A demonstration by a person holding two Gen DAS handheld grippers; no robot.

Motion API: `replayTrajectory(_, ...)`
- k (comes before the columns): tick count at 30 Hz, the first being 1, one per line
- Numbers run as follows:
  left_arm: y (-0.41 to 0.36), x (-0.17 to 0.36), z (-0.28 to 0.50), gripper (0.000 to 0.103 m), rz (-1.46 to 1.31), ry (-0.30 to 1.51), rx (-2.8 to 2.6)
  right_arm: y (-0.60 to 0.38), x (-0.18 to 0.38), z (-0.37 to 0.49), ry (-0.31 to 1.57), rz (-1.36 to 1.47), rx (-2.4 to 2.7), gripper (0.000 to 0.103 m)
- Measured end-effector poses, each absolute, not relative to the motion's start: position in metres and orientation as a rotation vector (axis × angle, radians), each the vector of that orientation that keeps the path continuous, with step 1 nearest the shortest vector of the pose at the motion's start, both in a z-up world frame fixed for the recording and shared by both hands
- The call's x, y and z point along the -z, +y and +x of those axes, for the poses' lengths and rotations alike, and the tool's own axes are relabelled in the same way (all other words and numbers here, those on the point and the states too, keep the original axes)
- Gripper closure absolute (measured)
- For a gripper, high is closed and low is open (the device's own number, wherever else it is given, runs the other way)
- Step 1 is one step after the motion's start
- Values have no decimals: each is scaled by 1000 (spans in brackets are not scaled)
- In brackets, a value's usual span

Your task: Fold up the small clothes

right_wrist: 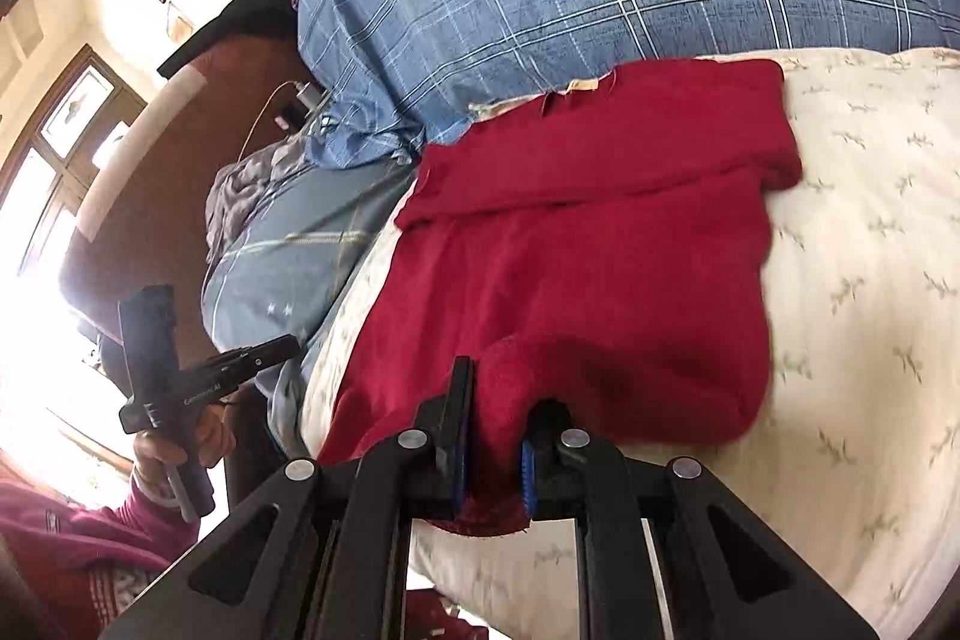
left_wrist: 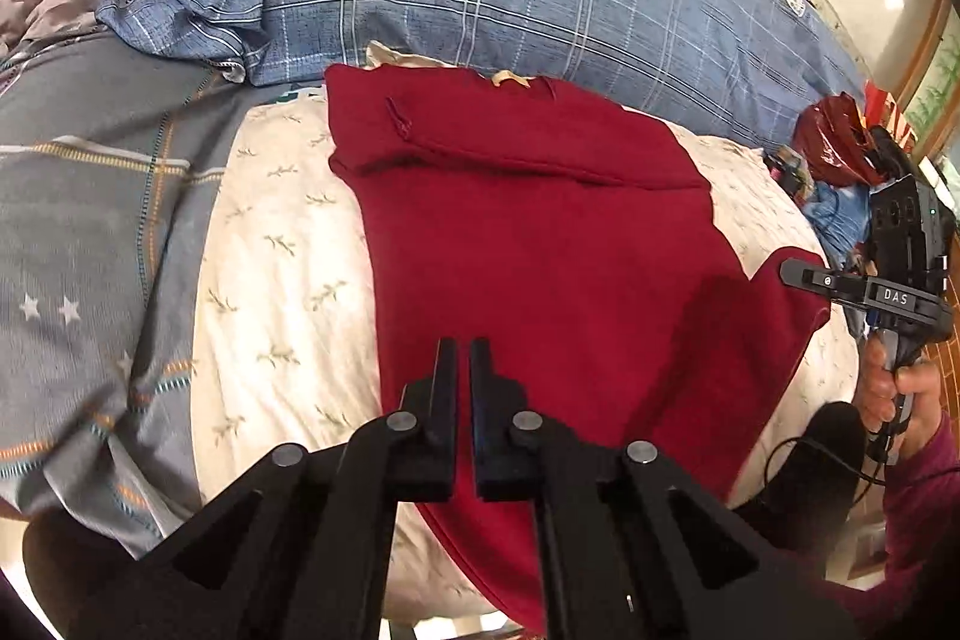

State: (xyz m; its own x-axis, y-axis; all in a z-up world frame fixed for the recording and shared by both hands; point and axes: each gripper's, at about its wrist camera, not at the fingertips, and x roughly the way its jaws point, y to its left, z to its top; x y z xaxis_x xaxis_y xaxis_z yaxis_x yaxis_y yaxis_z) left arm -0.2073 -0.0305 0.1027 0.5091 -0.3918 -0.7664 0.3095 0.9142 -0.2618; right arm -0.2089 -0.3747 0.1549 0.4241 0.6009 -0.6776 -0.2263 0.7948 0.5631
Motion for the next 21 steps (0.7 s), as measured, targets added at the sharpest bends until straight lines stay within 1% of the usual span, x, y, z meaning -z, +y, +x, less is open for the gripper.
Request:
replayTrajectory(5, -21, -95, -202, 101, -164, 994, 443, -368, -152, -198, 1027, 415, -533, 92)
replayTrajectory(6, -18, -92, -203, 97, -184, 1014, 452, -368, -151, -197, 1031, 416, -532, 92)
replayTrajectory(8, -15, -86, -211, 69, -199, 1044, 442, -373, -151, -198, 1034, 418, -533, 92)
replayTrajectory(9, -14, -81, -215, 42, -208, 1059, 442, -373, -151, -198, 1033, 418, -534, 92)
replayTrajectory(10, -13, -76, -220, 36, -224, 1077, 451, -373, -151, -198, 1033, 417, -533, 92)
replayTrajectory(14, -9, -54, -238, 36, -265, 1201, 489, -374, -149, -199, 1036, 418, -531, 92)
replayTrajectory(21, -12, -29, -250, 36, -377, 1303, 553, -377, -144, -197, 1038, 433, -535, 92)
